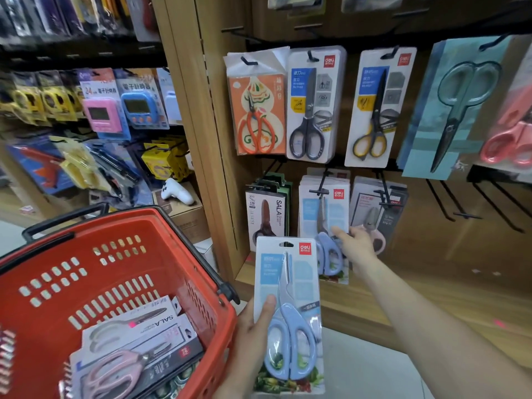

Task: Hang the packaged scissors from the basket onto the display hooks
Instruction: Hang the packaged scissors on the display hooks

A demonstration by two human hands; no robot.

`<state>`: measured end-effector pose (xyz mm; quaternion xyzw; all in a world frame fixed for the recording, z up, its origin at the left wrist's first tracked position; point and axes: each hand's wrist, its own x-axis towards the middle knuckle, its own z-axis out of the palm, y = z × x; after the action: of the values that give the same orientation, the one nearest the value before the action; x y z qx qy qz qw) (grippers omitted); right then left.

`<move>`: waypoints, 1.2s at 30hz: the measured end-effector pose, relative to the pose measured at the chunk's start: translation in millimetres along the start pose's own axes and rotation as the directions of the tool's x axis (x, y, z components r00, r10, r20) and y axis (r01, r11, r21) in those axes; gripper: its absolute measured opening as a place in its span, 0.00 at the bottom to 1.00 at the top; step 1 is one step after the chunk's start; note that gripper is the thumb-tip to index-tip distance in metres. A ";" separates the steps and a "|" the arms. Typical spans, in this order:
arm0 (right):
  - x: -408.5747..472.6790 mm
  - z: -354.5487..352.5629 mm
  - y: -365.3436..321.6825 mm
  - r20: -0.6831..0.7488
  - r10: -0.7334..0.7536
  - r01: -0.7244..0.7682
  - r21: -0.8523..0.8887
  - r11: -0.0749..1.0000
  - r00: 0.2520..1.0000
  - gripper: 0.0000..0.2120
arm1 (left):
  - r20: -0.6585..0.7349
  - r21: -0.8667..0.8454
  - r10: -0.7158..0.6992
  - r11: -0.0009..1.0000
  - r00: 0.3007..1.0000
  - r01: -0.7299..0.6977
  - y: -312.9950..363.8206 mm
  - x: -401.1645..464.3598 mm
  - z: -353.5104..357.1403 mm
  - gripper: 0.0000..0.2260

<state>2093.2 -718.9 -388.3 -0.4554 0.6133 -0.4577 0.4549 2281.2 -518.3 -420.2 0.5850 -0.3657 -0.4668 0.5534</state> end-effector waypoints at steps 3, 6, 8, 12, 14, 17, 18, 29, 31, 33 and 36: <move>-23.5 -10.2 4.0 -0.141 -0.044 0.022 -0.153 0.988 0.989 0.11 | 0.030 -0.009 0.006 1.000 1.000 -0.006 3.1 -2.1 2.2 0.12; -79.6 -13.9 21.1 -0.116 -0.045 0.051 0.048 0.998 0.992 0.14 | 0.078 -0.033 0.009 0.999 0.997 -0.006 5.9 0.0 7.6 0.13; -119.4 -10.6 36.5 0.127 0.046 -0.069 0.191 0.979 0.991 0.14 | 0.099 -0.030 0.023 0.999 0.995 -0.020 7.2 2.6 12.8 0.13; -156.0 -12.9 45.2 0.254 0.053 -0.122 0.267 0.956 0.966 0.16 | 0.126 -0.014 0.057 0.998 0.990 -0.056 8.7 7.7 24.3 0.13; -158.5 -14.9 42.7 0.241 0.025 -0.099 0.298 0.949 0.970 0.13 | 0.121 -0.028 0.059 0.998 0.991 -0.056 9.7 11.2 30.5 0.12; -153.2 -15.4 40.6 0.221 -0.014 -0.058 0.316 0.947 0.975 0.08 | 0.097 -0.035 0.070 0.997 0.993 -0.067 12.7 14.3 38.9 0.12; -149.2 -14.8 39.2 0.201 -0.023 -0.042 0.311 0.949 0.979 0.07 | 0.080 -0.030 0.085 0.996 0.993 -0.083 14.6 15.3 41.9 0.11; -86.1 4.7 27.0 0.002 -0.157 0.151 0.257 0.955 0.988 0.02 | -0.116 0.188 0.186 0.969 0.976 -0.163 47.0 59.9 62.0 0.10; -77.9 7.1 26.3 -0.028 -0.139 0.141 0.245 0.959 0.990 0.01 | -0.113 0.239 0.179 0.960 0.977 -0.148 48.7 69.7 65.5 0.11; -67.0 10.1 23.6 -0.069 -0.104 0.117 0.224 0.967 0.992 0.02 | -0.095 0.296 0.171 0.945 0.981 -0.136 49.8 77.7 68.4 0.13; -37.1 15.1 18.7 -0.111 -0.025 0.043 0.170 0.985 0.993 0.06 | -0.007 0.415 0.157 0.899 0.988 -0.139 52.0 84.9 73.2 0.23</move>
<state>2111.6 -681.8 -403.8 -0.3993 0.5876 -0.5407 0.4505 2241.4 -627.1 -377.3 0.6686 -0.4882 -0.3235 0.4582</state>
